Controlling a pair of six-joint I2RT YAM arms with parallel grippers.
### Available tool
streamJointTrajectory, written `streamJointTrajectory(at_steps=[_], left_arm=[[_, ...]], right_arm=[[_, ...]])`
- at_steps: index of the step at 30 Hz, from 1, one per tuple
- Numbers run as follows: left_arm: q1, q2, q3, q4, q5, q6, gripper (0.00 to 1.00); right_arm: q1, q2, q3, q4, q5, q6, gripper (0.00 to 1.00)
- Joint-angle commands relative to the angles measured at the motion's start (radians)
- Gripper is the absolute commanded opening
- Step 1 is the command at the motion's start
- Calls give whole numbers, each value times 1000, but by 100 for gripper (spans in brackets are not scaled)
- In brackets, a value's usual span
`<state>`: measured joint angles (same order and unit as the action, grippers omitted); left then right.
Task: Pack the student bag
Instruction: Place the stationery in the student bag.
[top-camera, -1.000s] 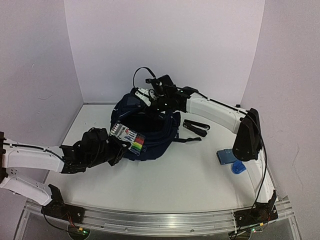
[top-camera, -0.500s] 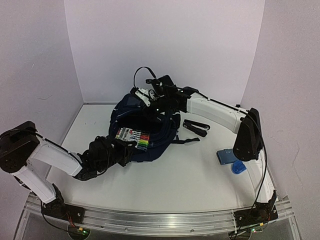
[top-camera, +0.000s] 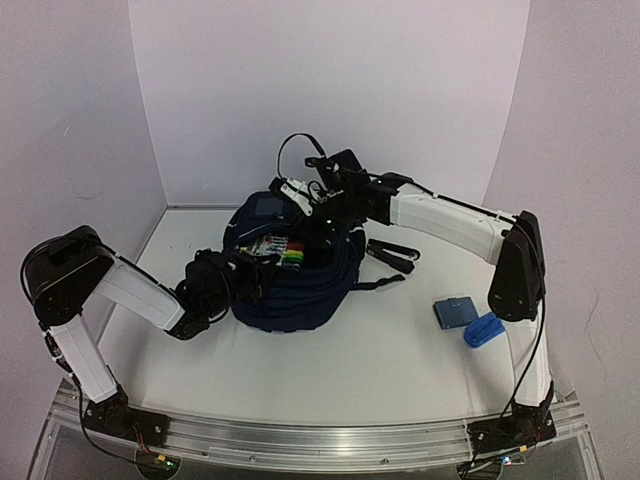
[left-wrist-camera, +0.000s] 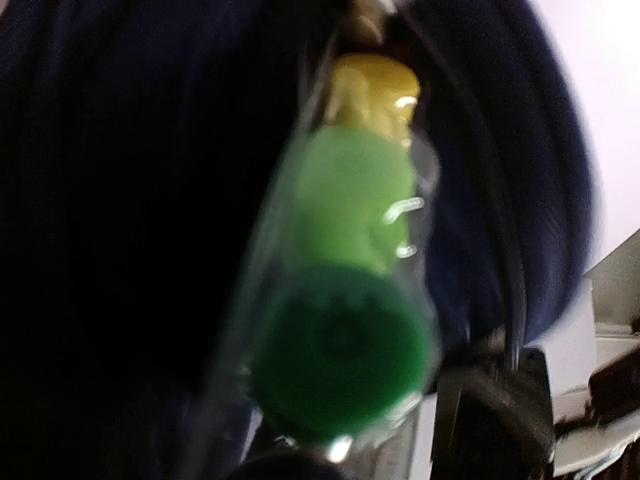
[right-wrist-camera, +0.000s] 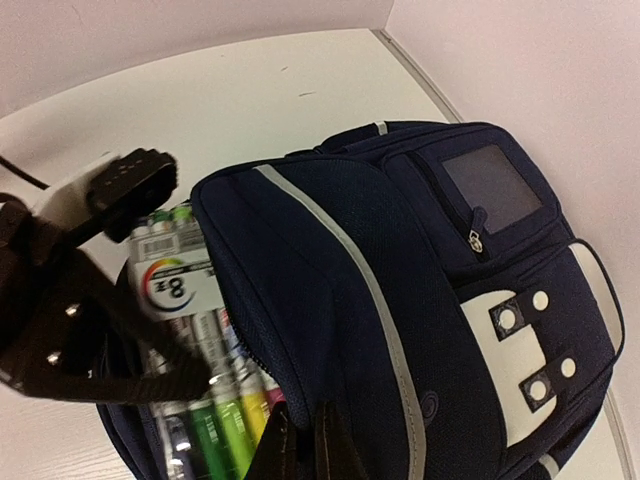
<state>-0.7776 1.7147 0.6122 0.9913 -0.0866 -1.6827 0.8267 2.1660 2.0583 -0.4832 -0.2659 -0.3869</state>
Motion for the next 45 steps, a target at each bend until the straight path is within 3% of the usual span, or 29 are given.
streamJointTrajectory(at_steps=[1,7,12,14,16,23,27,34,38,41,45], left_arm=[[45,79,95,209,51,-39,0],[52,145,206,99,56,-52,2],[63,119,230,-53,12,-44,40],[63,45,209,-177,-9,-33,51],[63,-39,216,-401,-20,-7,57],[62,-233,297,-938,-20,56,65],[61,-260,297,-1033,4,48,56],[88,-158,267,-850,35,34,27],[93,-79,329,-783,54,90,21],[93,-48,390,-754,63,163,11],[93,-28,441,-767,65,210,9]], right_arm=[[25,-132,17,84,-95,22,0],[25,-106,83,85,-122,62,0],[26,-77,126,80,-116,67,0],[25,-76,126,80,-112,65,0],[25,-71,129,81,-110,66,0],[23,-32,164,80,-88,70,0],[22,-20,178,81,-85,72,0],[23,-23,176,83,-120,100,0],[22,-26,166,81,-137,101,0],[22,-30,158,81,-162,106,0],[22,-29,154,81,-172,109,0]])
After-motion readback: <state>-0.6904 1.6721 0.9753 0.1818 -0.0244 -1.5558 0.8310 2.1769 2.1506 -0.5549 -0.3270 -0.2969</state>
